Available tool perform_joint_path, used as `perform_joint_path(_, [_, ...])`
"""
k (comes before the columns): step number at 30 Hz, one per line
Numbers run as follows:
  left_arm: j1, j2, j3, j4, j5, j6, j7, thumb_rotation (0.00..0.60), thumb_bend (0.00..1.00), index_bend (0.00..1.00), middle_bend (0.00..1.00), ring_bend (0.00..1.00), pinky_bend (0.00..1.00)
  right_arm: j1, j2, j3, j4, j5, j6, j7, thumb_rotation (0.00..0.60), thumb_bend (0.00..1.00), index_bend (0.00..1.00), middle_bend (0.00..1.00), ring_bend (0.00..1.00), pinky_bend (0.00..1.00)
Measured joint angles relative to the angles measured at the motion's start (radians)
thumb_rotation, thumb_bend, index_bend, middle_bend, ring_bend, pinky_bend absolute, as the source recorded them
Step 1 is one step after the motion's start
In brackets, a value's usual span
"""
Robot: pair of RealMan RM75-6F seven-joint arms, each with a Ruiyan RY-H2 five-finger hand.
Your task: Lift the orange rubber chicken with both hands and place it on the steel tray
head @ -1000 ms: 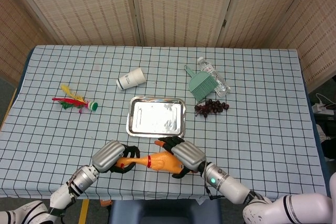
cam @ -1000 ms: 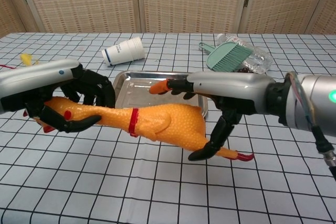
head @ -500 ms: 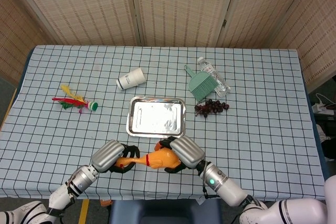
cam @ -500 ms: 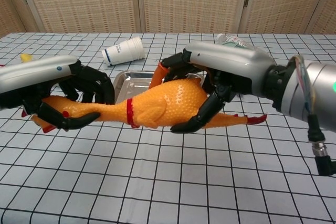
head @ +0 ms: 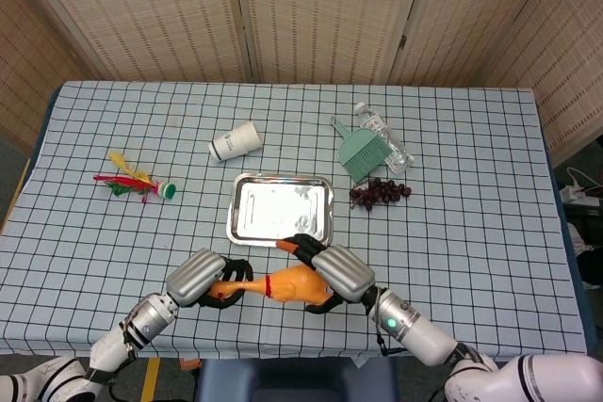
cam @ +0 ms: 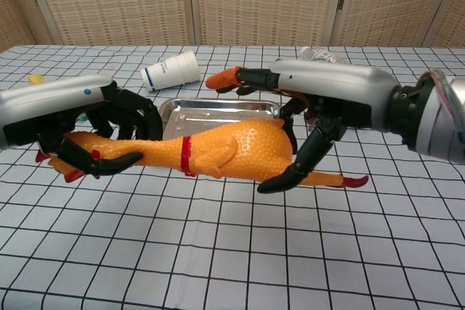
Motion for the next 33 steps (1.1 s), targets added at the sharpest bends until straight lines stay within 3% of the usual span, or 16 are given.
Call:
perform_joint_path(9, [-0.04, 0.03, -0.024, 0.009, -0.057, -0.077, -0.096, 0.6, 0.73, 0.82, 0.72, 0.63, 0.93, -0.043, 0.14, 0.002, -0.028, -0.115, 0.015, 0.294, 0.6, 0.04, 0.0, 0.0, 0.0, 0.0])
perform_joint_path(15, [-0.074, 0.025, -0.063, 0.045, -0.102, -0.123, -0.169, 0.6, 0.73, 0.82, 0.72, 0.63, 0.93, -0.103, 0.265, -0.009, -0.004, -0.227, 0.103, 0.452, 0.6, 0.04, 0.0, 0.0, 0.0, 0.0])
perform_joint_path(25, [-0.163, -0.015, -0.137, 0.2, -0.157, -0.238, -0.358, 0.6, 0.73, 0.82, 0.72, 0.63, 0.93, -0.15, 0.331, -0.06, 0.075, -0.268, 0.117, 0.456, 0.6, 0.04, 0.0, 0.0, 0.0, 0.0])
perform_joint_path(33, [-0.241, -0.113, -0.175, 0.454, -0.161, -0.326, -0.628, 0.6, 0.72, 0.82, 0.72, 0.63, 0.91, -0.148, 0.322, -0.061, 0.119, -0.237, 0.086, 0.452, 0.6, 0.04, 0.0, 0.0, 0.0, 0.0])
